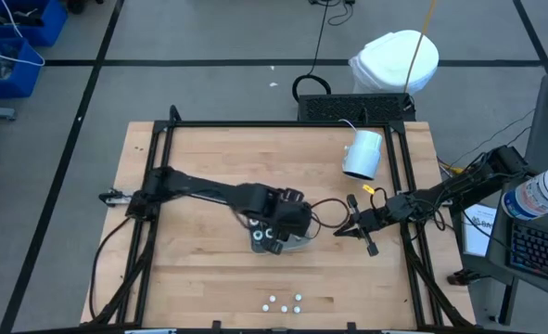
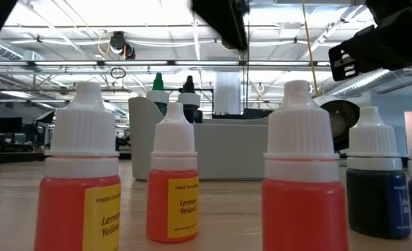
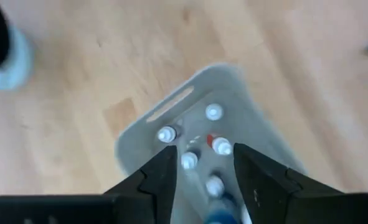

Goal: Pick & Place food coloring
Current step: Put the small blue food coloring bottle into the gray bin

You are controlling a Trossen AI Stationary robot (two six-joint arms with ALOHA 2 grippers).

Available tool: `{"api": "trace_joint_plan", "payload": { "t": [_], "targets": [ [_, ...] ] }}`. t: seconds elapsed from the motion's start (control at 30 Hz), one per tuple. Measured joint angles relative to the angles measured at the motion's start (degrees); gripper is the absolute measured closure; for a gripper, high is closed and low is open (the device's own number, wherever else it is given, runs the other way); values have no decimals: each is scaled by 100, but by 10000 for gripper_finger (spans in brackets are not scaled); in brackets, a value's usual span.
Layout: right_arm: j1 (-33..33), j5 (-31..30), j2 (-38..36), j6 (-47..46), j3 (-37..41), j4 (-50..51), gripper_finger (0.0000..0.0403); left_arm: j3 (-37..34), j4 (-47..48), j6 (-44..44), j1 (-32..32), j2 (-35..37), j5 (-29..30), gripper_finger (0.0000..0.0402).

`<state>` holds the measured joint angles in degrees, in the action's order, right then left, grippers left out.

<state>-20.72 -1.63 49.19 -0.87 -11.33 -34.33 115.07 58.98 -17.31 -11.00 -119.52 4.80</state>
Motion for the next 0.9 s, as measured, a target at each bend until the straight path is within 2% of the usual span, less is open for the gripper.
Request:
{"api": "trace_joint_plan", "payload": {
  "t": [0.1, 0.23, 0.37, 0.5, 0.63, 0.7, 0.8, 0.9],
  "targets": [
    [0, 0, 0, 42, 0, 2, 403, 442, 825, 217, -271, 444, -24, 254],
    [0, 0, 2, 48, 0, 31, 403, 198, 1156, 678, -685, 1366, 157, 316],
    [1, 0, 2, 48, 0, 29, 403, -701, 770, 1439, -1105, 2588, 745, 389],
    [-1, 0, 2, 50, 0, -12, 403, -2292, -279, 2130, -1553, 3933, 1315, 389],
    [0, 0, 2, 70, 2, -18, 403, -4562, -2190, 2406, -2058, 5216, 1722, 397],
    [-1, 0, 2, 79, 2, -12, 403, -5777, -3525, 2379, -2259, 5651, 1973, 395],
    [1, 0, 2, 201, 2, -12, 403, -7416, -6012, 1853, -2449, 5910, 2377, 398],
    [0, 0, 2, 230, 2, -12, 403, -8639, -8210, 1320, -2486, 5775, 2378, 397]
  ]
}}
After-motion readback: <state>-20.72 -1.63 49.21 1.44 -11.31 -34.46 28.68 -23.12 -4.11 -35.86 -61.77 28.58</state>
